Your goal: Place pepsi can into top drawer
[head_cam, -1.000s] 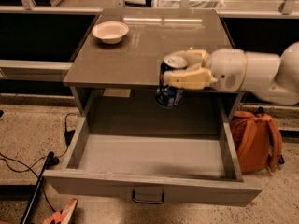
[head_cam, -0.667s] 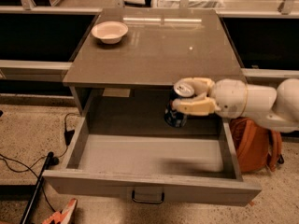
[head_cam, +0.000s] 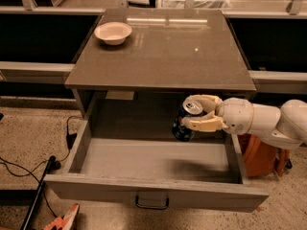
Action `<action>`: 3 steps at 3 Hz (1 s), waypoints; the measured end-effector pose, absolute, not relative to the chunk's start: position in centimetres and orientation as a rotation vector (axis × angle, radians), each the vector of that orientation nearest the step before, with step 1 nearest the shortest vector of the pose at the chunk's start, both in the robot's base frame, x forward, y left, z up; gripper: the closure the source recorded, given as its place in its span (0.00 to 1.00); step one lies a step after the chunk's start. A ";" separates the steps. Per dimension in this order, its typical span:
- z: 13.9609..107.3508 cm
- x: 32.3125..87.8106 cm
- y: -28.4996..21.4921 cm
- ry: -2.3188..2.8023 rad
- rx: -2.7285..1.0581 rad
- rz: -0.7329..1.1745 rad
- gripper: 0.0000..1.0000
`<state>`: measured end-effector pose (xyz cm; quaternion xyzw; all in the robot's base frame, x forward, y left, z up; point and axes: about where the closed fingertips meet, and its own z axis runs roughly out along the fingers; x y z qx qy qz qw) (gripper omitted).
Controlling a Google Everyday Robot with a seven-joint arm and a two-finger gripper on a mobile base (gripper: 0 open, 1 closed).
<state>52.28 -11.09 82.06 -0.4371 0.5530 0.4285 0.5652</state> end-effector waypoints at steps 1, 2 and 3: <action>80.3 52.4 -12.1 1.276 -1.065 0.937 1.00; 76.2 50.7 -14.6 1.237 -1.119 0.867 1.00; 73.8 49.6 -16.1 1.209 -1.156 0.843 1.00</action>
Offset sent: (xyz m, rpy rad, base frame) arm -0.0423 -0.0770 -0.1152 -0.1214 -0.2418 -0.0314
